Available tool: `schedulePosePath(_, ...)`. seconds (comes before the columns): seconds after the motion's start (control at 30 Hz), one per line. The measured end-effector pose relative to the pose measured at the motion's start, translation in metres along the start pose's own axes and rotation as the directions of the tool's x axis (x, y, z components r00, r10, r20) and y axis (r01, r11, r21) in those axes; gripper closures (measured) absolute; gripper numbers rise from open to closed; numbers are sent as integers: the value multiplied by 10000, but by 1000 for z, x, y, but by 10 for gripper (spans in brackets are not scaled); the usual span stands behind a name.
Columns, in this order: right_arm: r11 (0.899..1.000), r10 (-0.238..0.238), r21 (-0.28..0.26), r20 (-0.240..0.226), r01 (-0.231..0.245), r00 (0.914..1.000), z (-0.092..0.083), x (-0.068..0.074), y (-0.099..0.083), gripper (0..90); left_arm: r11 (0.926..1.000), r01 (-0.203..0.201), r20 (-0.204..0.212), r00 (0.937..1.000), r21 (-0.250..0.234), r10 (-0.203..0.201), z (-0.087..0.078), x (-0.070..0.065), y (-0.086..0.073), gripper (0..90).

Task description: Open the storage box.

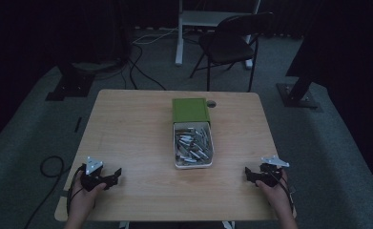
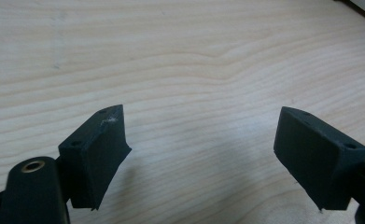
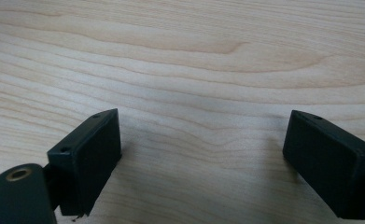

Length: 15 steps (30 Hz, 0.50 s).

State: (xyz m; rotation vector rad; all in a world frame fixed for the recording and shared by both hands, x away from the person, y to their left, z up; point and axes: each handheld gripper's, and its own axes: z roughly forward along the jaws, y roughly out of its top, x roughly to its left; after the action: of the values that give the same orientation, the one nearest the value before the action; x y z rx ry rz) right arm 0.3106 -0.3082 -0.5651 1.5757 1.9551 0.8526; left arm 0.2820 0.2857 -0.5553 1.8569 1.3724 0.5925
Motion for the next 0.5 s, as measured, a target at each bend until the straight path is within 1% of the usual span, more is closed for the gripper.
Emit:
schedulePosePath(0.03, 10000, -22, 4, -24, 22, 10000, 0, 0, 0, 110, 10000, 34, 54, 10000, 35, -34, 1, 0, 0, 145)
schedulePosePath(0.1, 10000, -47, 7, -51, 47, 10000, 0, 0, 0, 109, 9998, 146, -22, 9999, 95, -145, 2, 1, 1, 113)
schedulePosePath(0.13, 10000, -48, 3, -51, 48, 10000, 0, 0, 0, 109, 9998, 180, -145, 9997, 130, -178, 2, 1, 1, 106)
schedulePosePath(0.17, 10000, -48, 3, -51, 48, 10000, 0, 0, 0, 109, 9998, 180, -145, 9997, 130, -178, 2, 1, 1, 102)
schedulePosePath(0.23, 10000, -50, 8, -58, 50, 10000, 0, 0, 0, 109, 9997, 226, -348, 9991, 93, -223, 3, 2, 2, 102)
schedulePosePath(0.33, 10000, -50, 12, -61, 50, 10000, 0, 0, 0, 109, 9994, 289, -371, 9989, 173, -282, 4, 3, 3, 102)
schedulePosePath(0.43, 10000, -95, 21, -97, 95, 9999, 0, 0, 0, 109, 9987, 262, -560, 9982, 448, -237, 6, 4, 4, 83)
schedulePosePath(0.5, 9999, -154, 12, -142, 154, 9998, 0, 1, 0, 110, 9979, 245, -488, 9986, 604, -216, 7, 4, 4, 82)
